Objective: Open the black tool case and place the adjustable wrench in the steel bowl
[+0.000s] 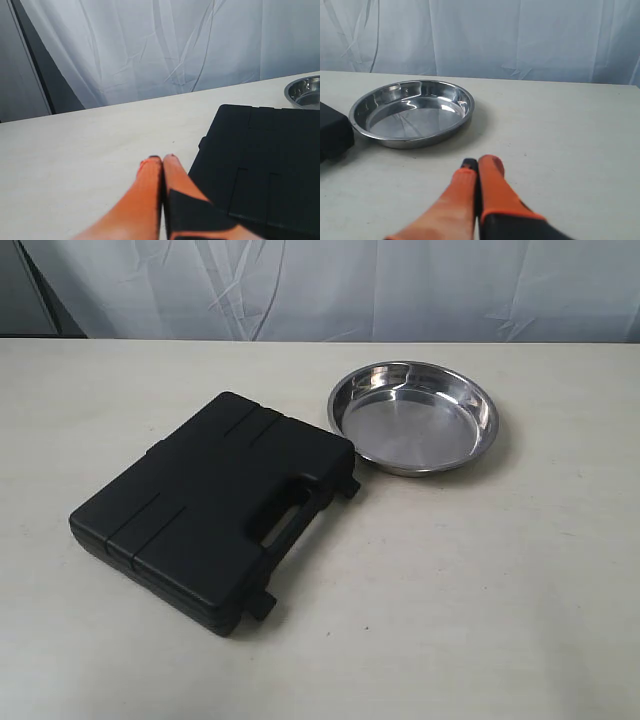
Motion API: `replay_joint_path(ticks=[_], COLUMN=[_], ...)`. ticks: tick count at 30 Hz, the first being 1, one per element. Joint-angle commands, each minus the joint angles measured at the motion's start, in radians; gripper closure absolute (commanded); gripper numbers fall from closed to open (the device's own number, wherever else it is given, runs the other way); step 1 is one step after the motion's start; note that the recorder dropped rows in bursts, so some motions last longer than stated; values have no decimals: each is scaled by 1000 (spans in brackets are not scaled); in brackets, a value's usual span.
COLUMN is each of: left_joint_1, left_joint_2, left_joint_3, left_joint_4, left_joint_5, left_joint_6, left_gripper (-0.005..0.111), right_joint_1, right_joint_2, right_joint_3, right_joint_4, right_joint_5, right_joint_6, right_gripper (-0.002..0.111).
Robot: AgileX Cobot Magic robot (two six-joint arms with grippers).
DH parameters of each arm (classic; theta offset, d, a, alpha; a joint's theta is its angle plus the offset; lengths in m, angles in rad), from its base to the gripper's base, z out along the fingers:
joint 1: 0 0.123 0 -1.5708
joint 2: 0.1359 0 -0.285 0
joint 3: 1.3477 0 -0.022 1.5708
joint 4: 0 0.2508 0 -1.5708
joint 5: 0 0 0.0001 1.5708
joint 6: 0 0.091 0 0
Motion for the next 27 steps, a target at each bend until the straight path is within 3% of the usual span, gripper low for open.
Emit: replay_joint_path(ticks=[1, 7, 10, 11, 12, 14, 17, 24, 27], left_joint_1=[-1, -1, -1, -1, -1, -1, -1, -1, -1], left_joint_2=[4, 4, 4, 4, 4, 4, 4, 4, 4], left_joint_3=[-2, -2, -2, -2, -2, -2, -2, -2, -2], left_joint_4=[-2, -2, -2, -2, -2, -2, -2, -2, -2], left_joint_5=[-5, -5, -5, -5, -5, -5, -5, -5, -5], left_joint_6=[-1, -1, -1, -1, -1, -1, -1, -1, -1], left_gripper=[106, 106, 106, 106, 106, 106, 106, 106, 106], right_joint_1=[-5, -5, -5, -5, -5, -5, -5, -5, -5], right_joint_2=[-7, -7, -7, -7, -7, -7, -7, -7, -7], right_joint_3=[1, 1, 1, 1, 1, 1, 1, -77, -193], right_joint_4=[1, -62, -96, -24, 229, 504, 660, 639, 435], right_joint_5=[-4, -41, -229, -261, -329, -383, -505, -478, -433], right_joint_6=[-3, -11, 1, 55, 209, 281, 290, 568, 573], right_gripper=[108, 108, 108, 108, 108, 108, 108, 108, 108])
